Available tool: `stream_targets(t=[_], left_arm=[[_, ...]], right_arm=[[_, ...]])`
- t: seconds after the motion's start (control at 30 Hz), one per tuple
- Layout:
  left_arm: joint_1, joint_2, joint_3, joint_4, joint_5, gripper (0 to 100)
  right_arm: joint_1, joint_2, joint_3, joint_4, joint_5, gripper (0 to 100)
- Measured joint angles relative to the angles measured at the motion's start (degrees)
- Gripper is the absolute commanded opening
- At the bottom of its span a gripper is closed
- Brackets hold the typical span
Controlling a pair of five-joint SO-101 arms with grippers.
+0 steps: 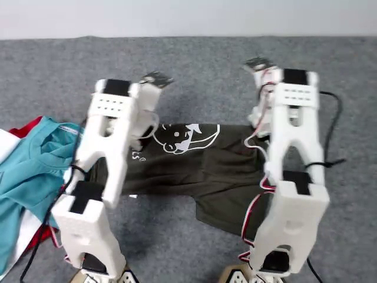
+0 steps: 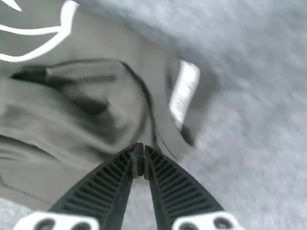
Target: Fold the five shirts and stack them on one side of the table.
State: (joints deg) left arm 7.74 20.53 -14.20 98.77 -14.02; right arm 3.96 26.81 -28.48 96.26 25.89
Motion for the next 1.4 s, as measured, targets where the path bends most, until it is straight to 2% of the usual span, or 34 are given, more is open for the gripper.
stream_targets(t=[0.17,0.37,0.6,0.93,1.07,1.23,1.4], left_arm=[[6.3,0.2,-7.3,0.0,-0.2,14],[11.3,8.1,-15.5,-0.6,-0.2,14],[17.3,20.6,-29.0,-0.8,-0.2,14],[22.2,35.1,-46.0,-0.8,-0.2,14],[22.2,38.7,-47.1,-0.3,-0.2,13],[20.4,40.2,-47.1,0.1,-0.2,5],[20.0,37.3,-43.2,0.1,-0.2,5]], right_arm=[[9.5,-7.9,-0.4,2.5,0.0,0.9],[22.8,-15.6,-0.4,3.5,0.0,0.9],[30.7,-17.8,-0.4,4.2,0.0,0.9],[32.4,-17.8,-0.4,4.2,0.0,0.9],[32.5,-17.8,-0.4,4.2,0.0,0.9],[32.6,-17.8,-0.4,4.2,0.0,0.9],[32.6,-17.9,-0.4,4.2,0.0,0.9]])
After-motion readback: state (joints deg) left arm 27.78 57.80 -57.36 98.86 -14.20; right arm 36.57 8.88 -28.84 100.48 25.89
